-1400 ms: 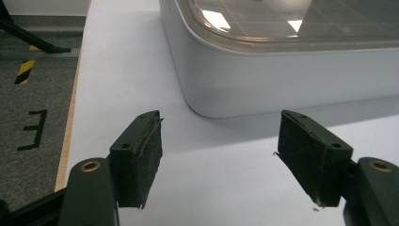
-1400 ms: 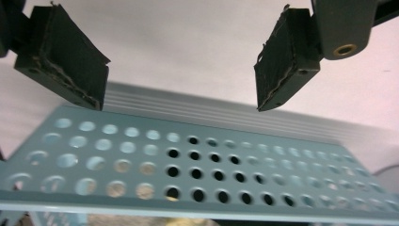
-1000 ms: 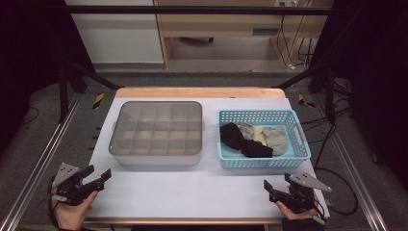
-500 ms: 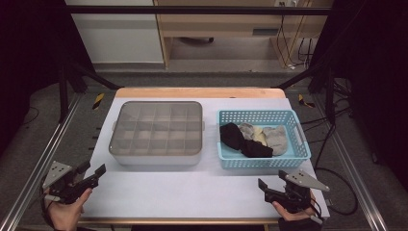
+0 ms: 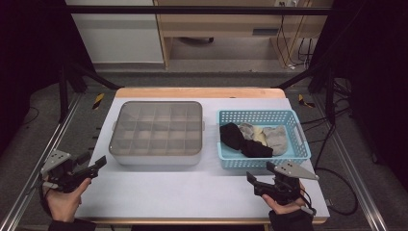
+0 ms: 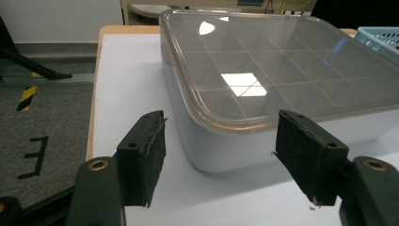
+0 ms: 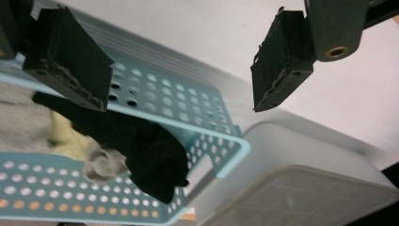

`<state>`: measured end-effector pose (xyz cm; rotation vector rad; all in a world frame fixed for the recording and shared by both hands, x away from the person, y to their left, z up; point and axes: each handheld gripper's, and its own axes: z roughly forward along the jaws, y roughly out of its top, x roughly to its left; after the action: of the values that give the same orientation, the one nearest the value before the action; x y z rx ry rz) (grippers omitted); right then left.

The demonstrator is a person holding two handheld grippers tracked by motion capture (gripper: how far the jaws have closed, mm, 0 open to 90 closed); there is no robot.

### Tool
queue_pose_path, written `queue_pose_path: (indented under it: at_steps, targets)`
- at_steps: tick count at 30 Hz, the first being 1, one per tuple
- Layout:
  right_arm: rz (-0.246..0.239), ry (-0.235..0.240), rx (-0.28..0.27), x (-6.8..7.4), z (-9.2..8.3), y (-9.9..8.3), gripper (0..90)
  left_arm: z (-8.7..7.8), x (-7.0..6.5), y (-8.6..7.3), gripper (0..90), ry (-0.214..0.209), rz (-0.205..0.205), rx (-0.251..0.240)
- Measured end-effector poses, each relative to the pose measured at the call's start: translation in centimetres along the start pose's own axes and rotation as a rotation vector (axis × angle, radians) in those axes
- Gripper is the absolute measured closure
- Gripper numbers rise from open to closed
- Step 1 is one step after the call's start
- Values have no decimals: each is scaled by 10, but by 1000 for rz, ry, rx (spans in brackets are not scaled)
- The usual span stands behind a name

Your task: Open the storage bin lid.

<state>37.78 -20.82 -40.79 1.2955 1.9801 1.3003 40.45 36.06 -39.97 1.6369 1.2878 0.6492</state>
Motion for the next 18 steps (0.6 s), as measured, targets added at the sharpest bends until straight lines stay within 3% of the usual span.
queue_pose_path:
  at_steps: [5, 18]
  targets:
    - [2, 32, -15, 8, 6, 14, 213, 0, 4, 7, 325, -12, -17, 4]
    - [6, 79, -43, 25, 27, 43, 223, 14, 2, 33, 333, -2, 15, 15]
